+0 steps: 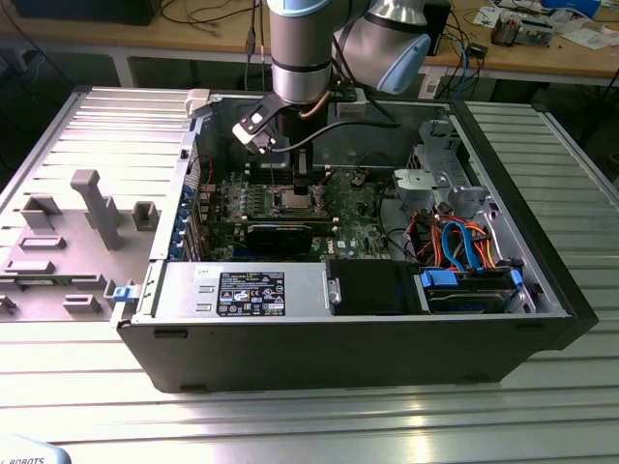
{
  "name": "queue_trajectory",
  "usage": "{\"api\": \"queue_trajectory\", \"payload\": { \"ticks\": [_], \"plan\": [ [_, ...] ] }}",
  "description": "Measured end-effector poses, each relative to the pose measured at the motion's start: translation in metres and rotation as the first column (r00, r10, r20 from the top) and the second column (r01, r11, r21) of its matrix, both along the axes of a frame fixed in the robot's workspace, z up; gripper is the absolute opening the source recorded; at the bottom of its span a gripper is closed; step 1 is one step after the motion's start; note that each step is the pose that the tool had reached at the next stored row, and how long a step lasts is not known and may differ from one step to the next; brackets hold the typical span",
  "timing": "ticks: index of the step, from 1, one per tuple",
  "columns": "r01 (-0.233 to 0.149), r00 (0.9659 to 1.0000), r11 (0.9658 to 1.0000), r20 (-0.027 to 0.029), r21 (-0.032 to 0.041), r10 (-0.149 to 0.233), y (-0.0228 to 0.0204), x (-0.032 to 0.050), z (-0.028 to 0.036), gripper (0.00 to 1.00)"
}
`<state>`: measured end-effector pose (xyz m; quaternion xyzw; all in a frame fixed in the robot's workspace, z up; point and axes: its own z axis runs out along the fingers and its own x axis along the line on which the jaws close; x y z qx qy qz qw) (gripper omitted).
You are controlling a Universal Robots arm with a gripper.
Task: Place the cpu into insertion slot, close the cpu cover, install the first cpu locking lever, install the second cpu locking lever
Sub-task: 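Close the cpu cover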
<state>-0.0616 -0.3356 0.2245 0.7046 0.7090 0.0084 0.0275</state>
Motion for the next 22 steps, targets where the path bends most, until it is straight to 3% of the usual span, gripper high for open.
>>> {"api": "queue_trajectory", "payload": {
  "ticks": [22],
  "plan": [
    [0.0, 1.0, 1.0, -0.0001, -0.0065, 0.0, 0.0, 0.0, 0.0057, 0.11]
  ]
}}
